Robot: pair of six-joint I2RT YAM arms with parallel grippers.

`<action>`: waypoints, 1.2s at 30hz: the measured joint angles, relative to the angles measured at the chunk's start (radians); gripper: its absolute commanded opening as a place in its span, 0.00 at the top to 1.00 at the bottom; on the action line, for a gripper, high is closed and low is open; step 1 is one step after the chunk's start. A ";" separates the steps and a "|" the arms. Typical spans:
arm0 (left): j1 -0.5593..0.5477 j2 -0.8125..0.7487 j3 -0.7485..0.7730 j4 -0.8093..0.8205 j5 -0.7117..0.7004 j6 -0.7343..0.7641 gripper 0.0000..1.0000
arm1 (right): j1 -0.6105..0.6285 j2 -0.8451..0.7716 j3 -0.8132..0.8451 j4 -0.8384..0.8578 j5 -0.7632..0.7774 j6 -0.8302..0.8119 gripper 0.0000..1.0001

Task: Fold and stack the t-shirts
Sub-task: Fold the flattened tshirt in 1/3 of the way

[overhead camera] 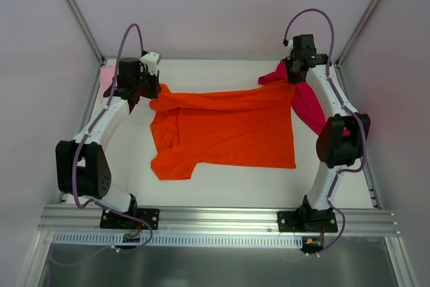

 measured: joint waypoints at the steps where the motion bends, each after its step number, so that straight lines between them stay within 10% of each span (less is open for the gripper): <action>1: 0.000 0.000 0.000 0.000 0.000 0.000 1.00 | 0.000 0.000 0.004 0.000 -0.002 0.000 0.99; 36: 0.000 -0.048 -0.038 -0.006 0.016 -0.008 1.00 | 0.022 -0.117 -0.146 -0.076 -0.086 -0.065 0.99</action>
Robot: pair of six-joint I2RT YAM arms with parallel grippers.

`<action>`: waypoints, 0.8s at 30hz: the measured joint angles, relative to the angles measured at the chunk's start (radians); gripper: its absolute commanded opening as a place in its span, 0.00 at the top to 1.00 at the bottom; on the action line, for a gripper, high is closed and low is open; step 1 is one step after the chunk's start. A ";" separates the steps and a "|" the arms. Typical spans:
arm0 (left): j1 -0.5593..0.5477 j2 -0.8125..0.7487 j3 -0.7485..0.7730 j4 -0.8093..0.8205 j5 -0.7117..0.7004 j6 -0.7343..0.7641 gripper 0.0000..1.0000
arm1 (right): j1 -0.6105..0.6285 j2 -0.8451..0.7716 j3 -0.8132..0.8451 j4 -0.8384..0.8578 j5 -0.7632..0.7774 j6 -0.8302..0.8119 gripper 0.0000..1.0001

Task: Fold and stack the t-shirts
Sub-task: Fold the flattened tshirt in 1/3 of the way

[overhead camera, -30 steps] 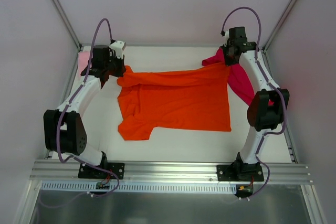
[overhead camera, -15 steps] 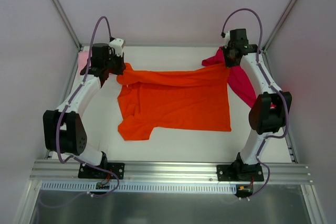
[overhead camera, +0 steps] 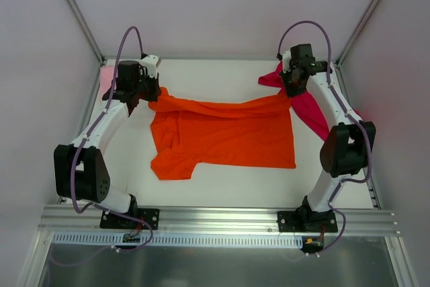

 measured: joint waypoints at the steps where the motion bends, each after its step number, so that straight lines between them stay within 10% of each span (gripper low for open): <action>1: 0.000 0.010 0.000 -0.001 0.000 0.000 1.00 | 0.007 0.003 0.001 -0.021 -0.010 -0.003 0.99; 24: 0.000 0.224 -0.061 -0.007 0.008 -0.013 1.00 | 0.071 0.166 0.005 -0.077 0.071 -0.033 0.99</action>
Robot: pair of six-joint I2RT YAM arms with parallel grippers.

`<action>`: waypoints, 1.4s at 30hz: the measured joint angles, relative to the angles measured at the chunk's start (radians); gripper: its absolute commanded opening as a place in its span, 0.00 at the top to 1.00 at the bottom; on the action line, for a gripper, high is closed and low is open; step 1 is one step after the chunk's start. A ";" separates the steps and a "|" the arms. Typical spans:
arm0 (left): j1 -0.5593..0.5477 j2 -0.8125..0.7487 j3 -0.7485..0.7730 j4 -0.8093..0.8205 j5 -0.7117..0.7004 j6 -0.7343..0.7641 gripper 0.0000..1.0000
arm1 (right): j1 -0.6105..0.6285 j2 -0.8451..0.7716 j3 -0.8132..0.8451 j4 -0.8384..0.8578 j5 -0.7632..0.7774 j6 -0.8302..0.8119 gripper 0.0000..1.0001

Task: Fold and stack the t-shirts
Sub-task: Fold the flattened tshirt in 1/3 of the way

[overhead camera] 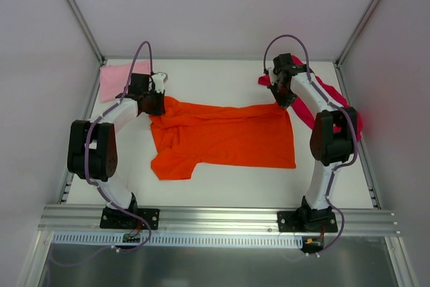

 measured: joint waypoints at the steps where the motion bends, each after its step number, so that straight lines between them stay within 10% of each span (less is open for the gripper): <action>1: 0.000 0.000 0.004 0.000 0.000 -0.002 1.00 | -0.001 0.000 0.000 0.003 0.015 0.001 0.99; 14: 0.000 -0.013 0.175 -0.029 -0.019 -0.003 1.00 | -0.025 -0.028 -0.039 0.117 0.166 0.005 0.99; 18: 0.000 -0.013 0.219 -0.032 -0.027 -0.003 1.00 | -0.042 -0.049 -0.049 0.142 0.180 -0.002 0.71; 21: 0.000 -0.013 0.204 -0.034 -0.026 -0.003 0.96 | -0.052 -0.076 -0.090 0.160 0.181 -0.010 0.31; 22: 0.000 -0.014 0.192 -0.033 -0.024 -0.003 0.91 | -0.053 -0.088 -0.107 0.165 0.178 -0.016 0.14; 23: 0.000 -0.018 0.177 -0.032 -0.022 -0.002 0.64 | -0.056 -0.099 -0.122 0.168 0.175 -0.017 0.10; 26: 0.000 -0.048 0.111 -0.029 -0.020 0.003 0.49 | -0.058 -0.131 -0.146 0.171 0.165 -0.028 0.10; 28: 0.000 -0.081 0.074 -0.029 -0.021 0.012 0.01 | -0.058 -0.148 -0.148 0.177 0.156 -0.028 0.10; 38: 0.000 -0.254 0.026 -0.023 0.017 0.016 0.06 | -0.058 -0.184 -0.162 0.163 0.111 -0.036 0.13; 42: 0.000 -0.291 0.023 -0.091 0.044 0.021 0.27 | -0.059 -0.219 -0.210 0.130 0.064 -0.039 0.13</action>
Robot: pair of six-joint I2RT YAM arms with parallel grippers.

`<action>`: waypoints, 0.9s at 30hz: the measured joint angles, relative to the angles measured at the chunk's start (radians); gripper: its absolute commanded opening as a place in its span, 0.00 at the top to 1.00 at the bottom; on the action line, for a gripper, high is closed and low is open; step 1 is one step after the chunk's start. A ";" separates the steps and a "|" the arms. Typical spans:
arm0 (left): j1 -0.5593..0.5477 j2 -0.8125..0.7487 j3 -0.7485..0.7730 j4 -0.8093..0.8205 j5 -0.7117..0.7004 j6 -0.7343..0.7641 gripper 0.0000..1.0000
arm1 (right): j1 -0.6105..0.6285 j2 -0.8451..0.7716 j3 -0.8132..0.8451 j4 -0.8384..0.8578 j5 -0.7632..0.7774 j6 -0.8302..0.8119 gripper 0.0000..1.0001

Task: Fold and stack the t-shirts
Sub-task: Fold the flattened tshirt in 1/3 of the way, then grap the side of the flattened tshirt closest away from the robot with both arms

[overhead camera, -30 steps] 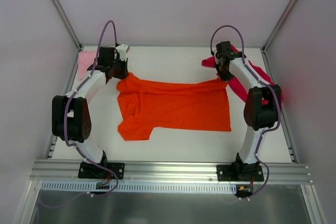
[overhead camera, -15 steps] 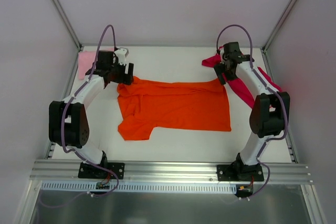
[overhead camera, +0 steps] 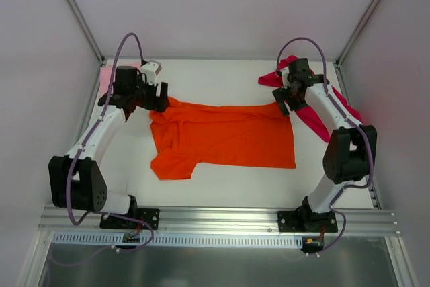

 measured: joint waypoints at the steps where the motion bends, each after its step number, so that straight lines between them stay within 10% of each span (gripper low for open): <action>1: 0.000 -0.005 0.000 -0.030 0.009 0.000 0.34 | -0.001 -0.015 -0.013 -0.015 -0.013 0.000 0.14; 4: 0.000 -0.023 -0.010 -0.111 0.015 0.019 0.51 | -0.004 -0.062 -0.027 -0.075 -0.045 0.001 0.18; 15: 0.000 -0.275 -0.332 -0.238 0.016 0.101 0.50 | -0.076 -0.228 -0.238 -0.203 -0.084 -0.054 0.17; 27: 0.000 -0.031 -0.269 -0.271 0.016 0.268 0.57 | -0.085 -0.233 -0.309 -0.294 -0.129 -0.120 0.17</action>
